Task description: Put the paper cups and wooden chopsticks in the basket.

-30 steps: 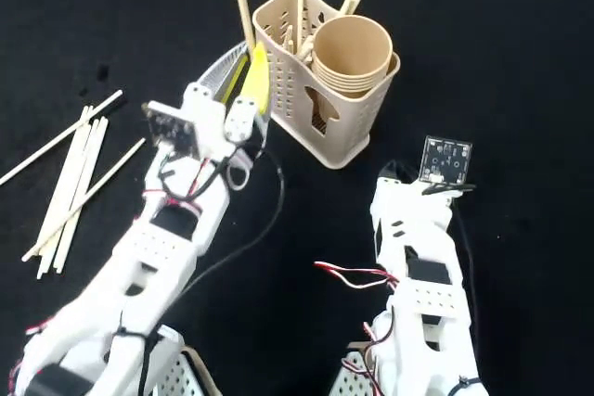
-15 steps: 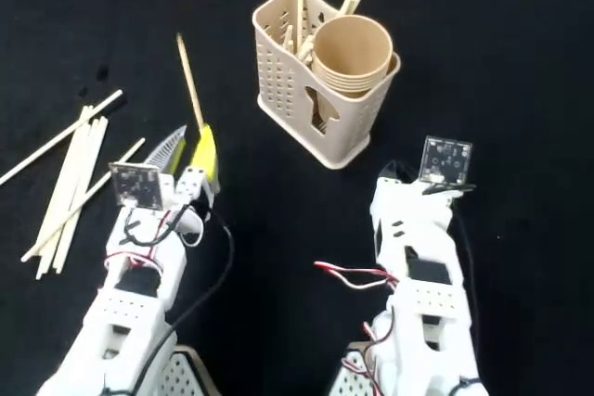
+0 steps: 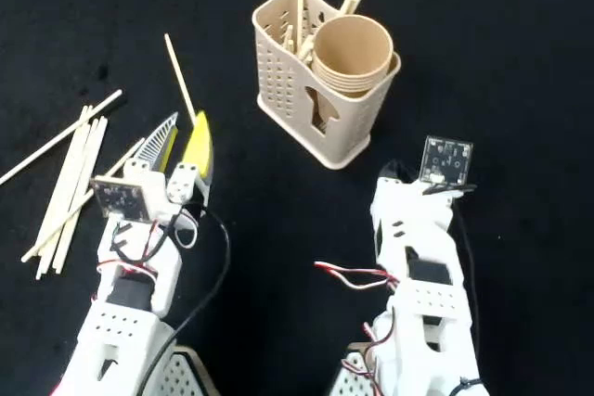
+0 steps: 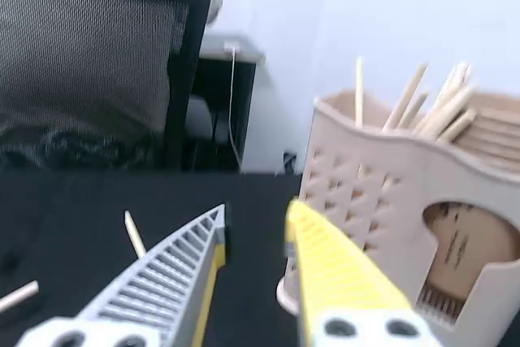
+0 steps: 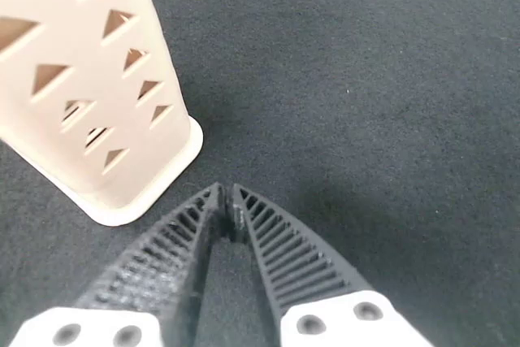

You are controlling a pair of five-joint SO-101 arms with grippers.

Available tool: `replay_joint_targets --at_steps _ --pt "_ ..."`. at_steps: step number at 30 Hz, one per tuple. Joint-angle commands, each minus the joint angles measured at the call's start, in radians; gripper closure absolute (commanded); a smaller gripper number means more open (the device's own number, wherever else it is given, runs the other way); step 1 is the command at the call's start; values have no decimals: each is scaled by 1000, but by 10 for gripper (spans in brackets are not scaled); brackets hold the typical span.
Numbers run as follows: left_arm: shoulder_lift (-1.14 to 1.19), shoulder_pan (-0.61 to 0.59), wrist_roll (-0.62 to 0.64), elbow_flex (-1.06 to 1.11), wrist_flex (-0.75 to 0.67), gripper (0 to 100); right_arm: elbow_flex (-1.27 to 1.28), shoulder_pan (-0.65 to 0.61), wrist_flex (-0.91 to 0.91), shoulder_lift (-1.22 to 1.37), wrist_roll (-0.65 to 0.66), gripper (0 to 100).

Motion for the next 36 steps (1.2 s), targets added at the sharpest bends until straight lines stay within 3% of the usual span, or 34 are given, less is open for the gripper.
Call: replay_joint_targets --at_steps 1,4,8,11,17,23,31,36 --pt "-71 -13 2 12 75 927 -4 -8 -20 -22 9 984" --pt "-83 -59 14 -122 313 914 -4 -9 -20 -22 9 984" --pt "-28 -143 157 -456 783 909 -4 -9 -20 -22 9 984" --pt "84 -145 143 -673 956 909 -4 -9 -18 -22 9 984" --pt "463 -153 137 -937 987 909 -4 -9 -18 -22 9 984" --pt "1011 -197 144 -1319 996 909 -4 -9 -18 -22 9 984" --pt "1691 -232 144 -2055 1235 909 -4 -9 -18 -22 9 984" --pt "2048 -226 146 -2522 1272 913 -4 -9 -18 -22 9 984"
